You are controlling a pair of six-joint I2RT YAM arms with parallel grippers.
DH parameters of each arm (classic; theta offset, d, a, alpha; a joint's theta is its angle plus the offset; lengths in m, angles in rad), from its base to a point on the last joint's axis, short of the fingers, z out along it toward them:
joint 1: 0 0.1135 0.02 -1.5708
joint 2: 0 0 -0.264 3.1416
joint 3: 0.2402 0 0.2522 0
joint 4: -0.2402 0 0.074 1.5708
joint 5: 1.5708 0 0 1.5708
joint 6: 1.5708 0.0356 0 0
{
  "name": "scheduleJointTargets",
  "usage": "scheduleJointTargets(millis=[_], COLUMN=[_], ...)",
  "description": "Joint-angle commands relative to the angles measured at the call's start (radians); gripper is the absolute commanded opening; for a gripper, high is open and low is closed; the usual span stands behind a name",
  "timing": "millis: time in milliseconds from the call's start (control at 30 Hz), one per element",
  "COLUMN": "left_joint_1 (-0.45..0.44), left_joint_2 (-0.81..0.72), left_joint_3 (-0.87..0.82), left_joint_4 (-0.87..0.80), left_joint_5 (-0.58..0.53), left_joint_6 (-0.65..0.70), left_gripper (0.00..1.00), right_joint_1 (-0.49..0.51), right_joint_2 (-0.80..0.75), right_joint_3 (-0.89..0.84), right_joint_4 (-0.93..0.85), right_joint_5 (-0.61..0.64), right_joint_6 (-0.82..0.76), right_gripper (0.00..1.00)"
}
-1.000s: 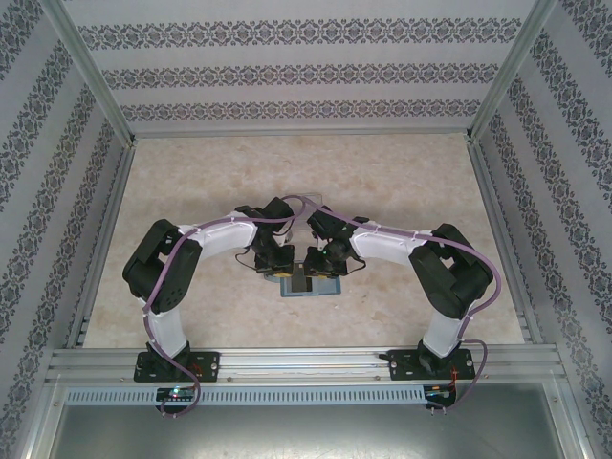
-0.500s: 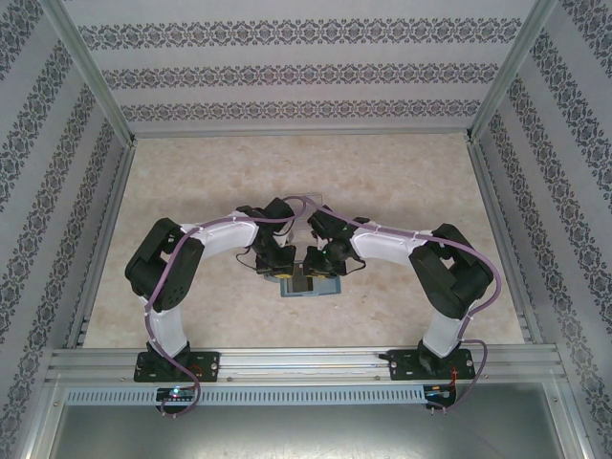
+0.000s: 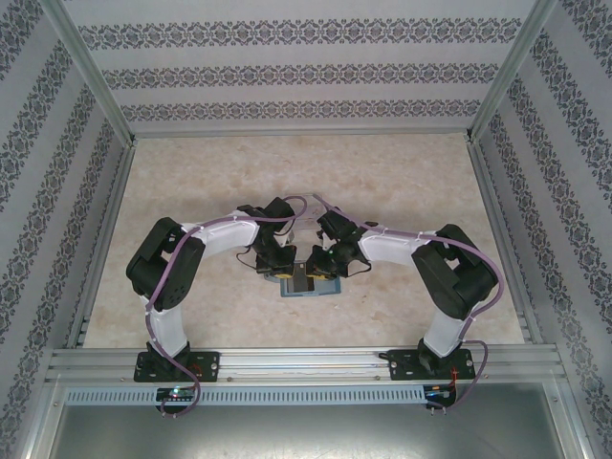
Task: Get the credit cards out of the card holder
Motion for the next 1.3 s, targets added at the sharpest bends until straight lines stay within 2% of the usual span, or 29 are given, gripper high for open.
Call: scheduleJointTargets(millis=[0, 400, 833, 1267], left_joint_1=[-0.007, -0.007, -0.007, -0.007], left_joint_2=[0.069, 0.063, 0.06, 0.059], left_joint_3=[-0.021, -0.023, -0.015, -0.004], left_joint_4=[-0.042, -0.045, -0.052, -0.061], left_joint_5=[-0.046, -0.048, -0.05, -0.051], left_joint_6=[0.018, 0.019, 0.021, 0.024], left_gripper=[0.03, 0.03, 0.03, 0.03], right_joint_1=[-0.002, -0.02, -0.042, -0.036], right_joint_2=[-0.038, -0.076, -0.132, -0.129], right_joint_3=[-0.016, -0.02, 0.028, 0.068], right_joint_4=[0.051, -0.037, -0.257, -0.298], right_joint_5=[-0.037, 0.028, 0.197, 0.225], right_joint_6=[0.022, -0.019, -0.112, -0.13], right_gripper=[0.17, 0.07, 0.06, 0.06])
